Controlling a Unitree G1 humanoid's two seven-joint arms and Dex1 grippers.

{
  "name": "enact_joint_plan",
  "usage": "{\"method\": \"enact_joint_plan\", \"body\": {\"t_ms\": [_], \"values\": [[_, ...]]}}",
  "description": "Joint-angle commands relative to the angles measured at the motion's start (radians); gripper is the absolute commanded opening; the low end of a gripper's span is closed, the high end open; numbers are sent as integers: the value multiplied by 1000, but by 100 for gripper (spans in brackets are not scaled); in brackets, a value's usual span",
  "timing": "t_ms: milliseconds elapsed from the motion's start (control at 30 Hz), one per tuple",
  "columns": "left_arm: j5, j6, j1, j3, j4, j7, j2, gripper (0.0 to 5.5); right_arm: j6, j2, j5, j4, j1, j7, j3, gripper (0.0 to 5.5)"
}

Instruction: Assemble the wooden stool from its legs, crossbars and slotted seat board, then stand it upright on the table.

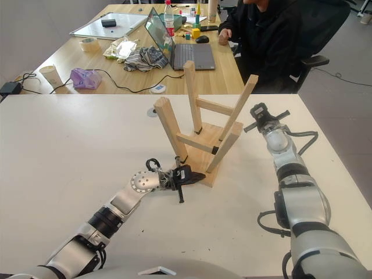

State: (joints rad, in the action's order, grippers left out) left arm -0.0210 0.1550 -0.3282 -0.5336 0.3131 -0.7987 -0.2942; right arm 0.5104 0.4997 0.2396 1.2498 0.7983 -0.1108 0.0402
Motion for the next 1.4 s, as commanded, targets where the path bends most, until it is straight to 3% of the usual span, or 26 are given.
{"method": "enact_joint_plan", "body": {"t_ms": [33, 233, 333, 433, 533, 633, 767, 833, 933, 1067, 1200, 1300, 1400], "values": [[-40, 66, -16, 55, 160, -47, -119, 0, -10, 32, -3, -5, 33, -54, 2, 2], [-24, 60, -81, 187, 353, -13, -188, 0, -8, 23, 15, -6, 105, -82, 28, 2], [-92, 68, -140, 238, 560, 116, -304, 0, 2, 14, 22, 0, 89, -80, 39, 2], [-4, 128, -153, 346, 553, 135, -294, 0, 26, -19, 33, 12, 91, -70, 58, 2], [139, 79, -128, 436, 363, 108, -216, 0, 48, -70, 116, 33, 122, -48, 137, 2], [204, -47, -89, 429, 166, 96, -142, 0, 137, -76, 199, 28, 135, -72, 223, 2], [262, -479, 105, 383, -246, 195, -100, 0, 449, 47, 295, -106, 34, -222, 369, 2], [245, -595, 156, 391, -328, 278, -75, 0, 538, 107, 170, -327, -55, -383, 397, 2], [180, -616, 86, 385, -260, 335, -75, 0, 328, 191, -161, -847, -193, -653, 449, 2], [131, -559, -55, 383, -66, 345, -83, 0, -39, 232, -427, -1330, -270, -787, 475, 2], [194, -589, 32, 446, -132, 247, -154, 0, -155, 259, -389, -1274, -332, -815, 370, 2], [243, -625, 124, 417, -258, 127, -190, 0, -289, 259, -400, -1192, -336, -808, 275, 2], [313, -713, 193, 408, -444, 75, -202, 0, -334, 280, -416, -1145, -356, -890, 252, 2]]}}
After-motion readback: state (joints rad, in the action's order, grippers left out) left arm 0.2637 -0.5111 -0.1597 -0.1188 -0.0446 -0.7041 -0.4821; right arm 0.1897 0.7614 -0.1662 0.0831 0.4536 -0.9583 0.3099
